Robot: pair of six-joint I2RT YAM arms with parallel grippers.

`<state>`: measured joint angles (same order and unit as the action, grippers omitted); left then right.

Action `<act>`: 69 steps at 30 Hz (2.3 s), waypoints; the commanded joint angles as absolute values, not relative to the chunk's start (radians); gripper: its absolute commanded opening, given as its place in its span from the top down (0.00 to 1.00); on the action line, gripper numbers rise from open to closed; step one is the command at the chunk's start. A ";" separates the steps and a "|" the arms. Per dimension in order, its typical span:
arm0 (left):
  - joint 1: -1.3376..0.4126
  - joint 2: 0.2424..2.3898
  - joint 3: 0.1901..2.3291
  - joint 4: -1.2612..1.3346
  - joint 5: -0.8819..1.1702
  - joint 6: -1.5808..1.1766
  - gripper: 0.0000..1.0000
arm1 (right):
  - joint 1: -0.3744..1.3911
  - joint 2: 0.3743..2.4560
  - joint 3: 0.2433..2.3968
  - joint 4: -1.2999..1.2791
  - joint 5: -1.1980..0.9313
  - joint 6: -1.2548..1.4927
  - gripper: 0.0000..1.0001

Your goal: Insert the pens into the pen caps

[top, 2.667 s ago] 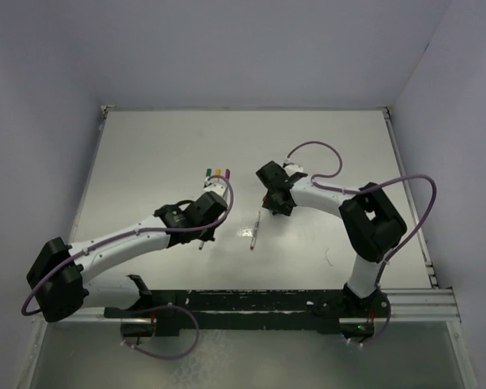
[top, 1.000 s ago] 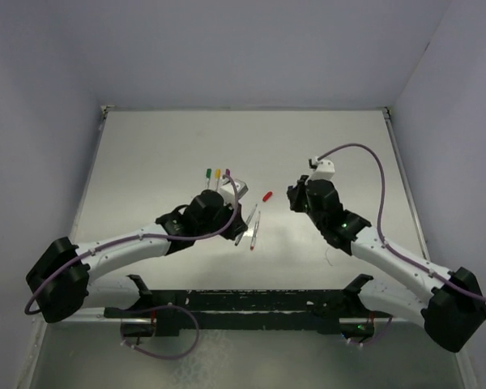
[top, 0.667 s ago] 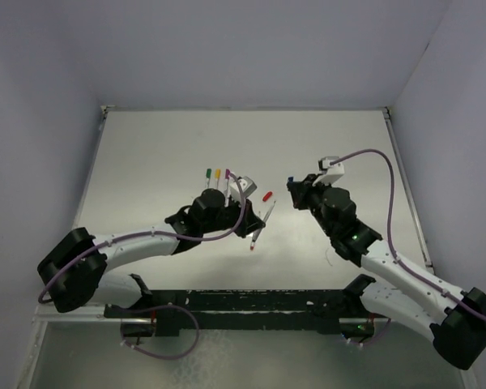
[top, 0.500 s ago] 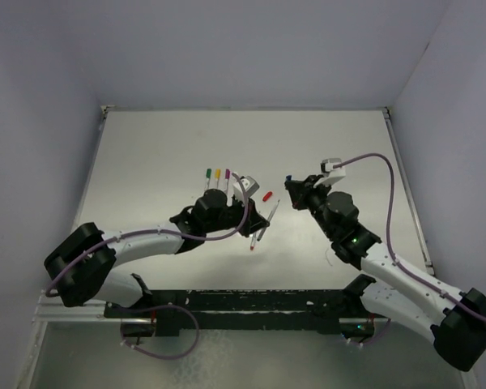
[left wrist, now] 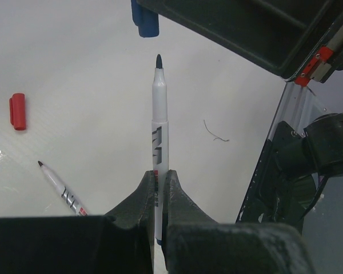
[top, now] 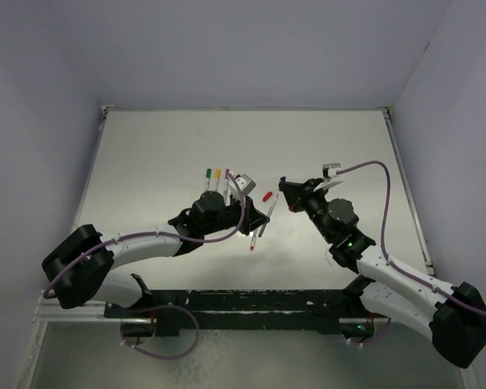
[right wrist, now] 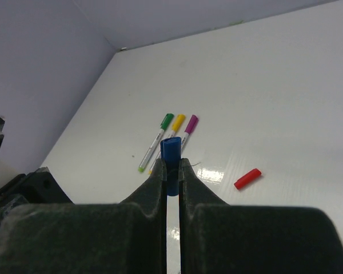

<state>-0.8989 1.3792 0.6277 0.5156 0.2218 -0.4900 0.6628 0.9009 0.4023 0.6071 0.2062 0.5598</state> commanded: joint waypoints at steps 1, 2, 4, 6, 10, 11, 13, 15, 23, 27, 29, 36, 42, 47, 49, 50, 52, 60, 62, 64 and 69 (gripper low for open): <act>-0.902 1.342 0.615 0.569 0.193 -0.512 1.00 | 0.666 0.900 0.391 0.731 0.193 0.595 1.00; -0.902 1.342 0.614 0.569 0.192 -0.513 1.00 | 0.666 0.900 0.388 0.736 0.192 0.601 1.00; -0.902 1.344 0.615 0.569 0.192 -0.513 1.00 | 0.667 0.900 0.384 0.740 0.188 0.609 1.00; -0.902 1.346 0.617 0.569 0.192 -0.514 1.00 | 0.668 0.900 0.382 0.745 0.181 0.620 1.00; -0.901 1.345 0.617 0.574 0.188 -0.515 1.00 | 0.670 0.905 0.372 0.756 0.170 0.636 1.00; -0.901 1.344 0.617 0.574 0.186 -0.517 1.00 | 0.671 0.905 0.372 0.756 0.169 0.638 1.00; -0.902 1.341 0.617 0.574 0.184 -0.517 1.00 | 0.673 0.907 0.369 0.758 0.169 0.639 1.00; -0.901 1.338 0.615 0.572 0.178 -0.518 1.00 | 0.674 0.908 0.369 0.759 0.166 0.640 1.00; -0.902 1.335 0.619 0.569 0.174 -0.517 1.00 | 0.679 0.927 0.375 0.764 0.157 0.640 1.00; -0.902 1.337 0.620 0.566 0.173 -0.517 1.00 | 0.681 0.938 0.376 0.778 0.152 0.639 1.00; -0.902 1.336 0.620 0.566 0.173 -0.518 1.00 | 0.683 0.943 0.379 0.780 0.150 0.639 1.00; -0.902 1.328 0.618 0.575 0.148 -0.525 1.00 | 0.696 0.954 0.382 0.779 0.144 0.641 1.00; -0.901 1.318 0.607 0.601 0.102 -0.543 1.00 | 0.721 0.956 0.382 0.774 0.147 0.641 1.00; -0.902 1.297 0.589 0.629 0.056 -0.562 1.00 | 0.742 0.958 0.381 0.766 0.149 0.642 1.00; -0.902 1.290 0.588 0.640 0.044 -0.564 1.00 | 0.748 0.961 0.383 0.762 0.150 0.642 1.00; -0.902 1.286 0.588 0.643 0.038 -0.566 1.00 | 0.751 0.965 0.383 0.761 0.148 0.644 1.00; -0.902 1.279 0.585 0.661 0.030 -0.567 1.00 | 0.760 0.978 0.387 0.761 0.144 0.643 1.00; -0.902 1.233 0.570 0.765 -0.028 -0.569 1.00 | 0.812 1.057 0.421 0.739 0.123 0.637 1.00; -0.902 1.213 0.571 0.774 -0.053 -0.559 1.00 | 0.822 1.068 0.433 0.714 0.132 0.635 1.00; -0.902 1.198 0.575 0.772 -0.079 -0.544 1.00 | 0.831 1.080 0.453 0.669 0.144 0.629 1.00; -0.900 1.171 0.594 0.768 -0.148 -0.497 1.00 | 0.867 1.120 0.498 0.579 0.166 0.596 1.00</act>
<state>-0.9058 1.2350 0.5415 0.5732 -0.0372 -0.5442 0.8146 1.0805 0.4721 0.7349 0.1997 0.6312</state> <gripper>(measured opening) 0.039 0.034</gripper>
